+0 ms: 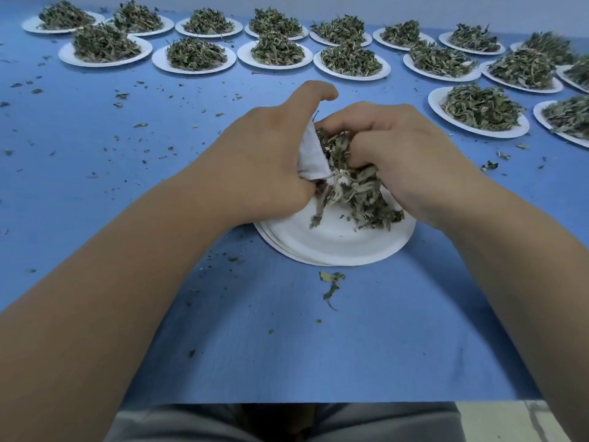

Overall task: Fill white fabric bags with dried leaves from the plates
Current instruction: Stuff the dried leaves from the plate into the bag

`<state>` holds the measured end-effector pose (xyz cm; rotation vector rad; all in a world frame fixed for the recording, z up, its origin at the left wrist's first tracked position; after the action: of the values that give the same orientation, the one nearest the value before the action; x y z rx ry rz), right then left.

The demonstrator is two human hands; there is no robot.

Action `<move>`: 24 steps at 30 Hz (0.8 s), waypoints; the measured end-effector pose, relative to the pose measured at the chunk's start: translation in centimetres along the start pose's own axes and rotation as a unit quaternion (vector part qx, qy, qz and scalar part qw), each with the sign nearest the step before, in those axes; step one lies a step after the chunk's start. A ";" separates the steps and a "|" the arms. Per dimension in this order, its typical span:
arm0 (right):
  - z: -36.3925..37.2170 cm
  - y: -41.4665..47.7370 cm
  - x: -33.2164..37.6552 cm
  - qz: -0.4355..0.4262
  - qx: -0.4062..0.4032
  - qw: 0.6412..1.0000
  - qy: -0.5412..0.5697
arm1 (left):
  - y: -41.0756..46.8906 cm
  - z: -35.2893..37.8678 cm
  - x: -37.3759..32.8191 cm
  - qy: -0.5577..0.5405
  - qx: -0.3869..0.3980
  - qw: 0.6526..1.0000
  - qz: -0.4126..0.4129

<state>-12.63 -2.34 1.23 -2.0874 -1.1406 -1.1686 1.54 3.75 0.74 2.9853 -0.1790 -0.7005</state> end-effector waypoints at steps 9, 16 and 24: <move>-2.2 -3.2 -0.2 0.008 0.055 0.983 -0.176 | -0.3 -0.8 1.5 0.061 0.078 0.991 -0.085; -1.6 -4.4 -1.2 0.008 0.037 0.952 -0.304 | -0.1 -0.6 1.4 0.085 0.067 0.991 -0.072; -1.9 -3.9 -0.7 -0.033 -0.057 0.966 -0.251 | -0.1 -1.2 0.9 0.111 -0.021 0.993 -0.041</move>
<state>-16.97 -1.98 1.63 -2.5399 -1.3976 -0.7615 2.92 3.74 1.43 3.0139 -0.0296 -0.3676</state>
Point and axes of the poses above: each hand's wrist, its own y-axis towards the middle knuckle, its own z-axis out of the palm, x = y × z, the point moved 4 cm from there along y, towards the middle knuckle, and after that the axes turned 14 degrees about x, right-handed, at the moved point
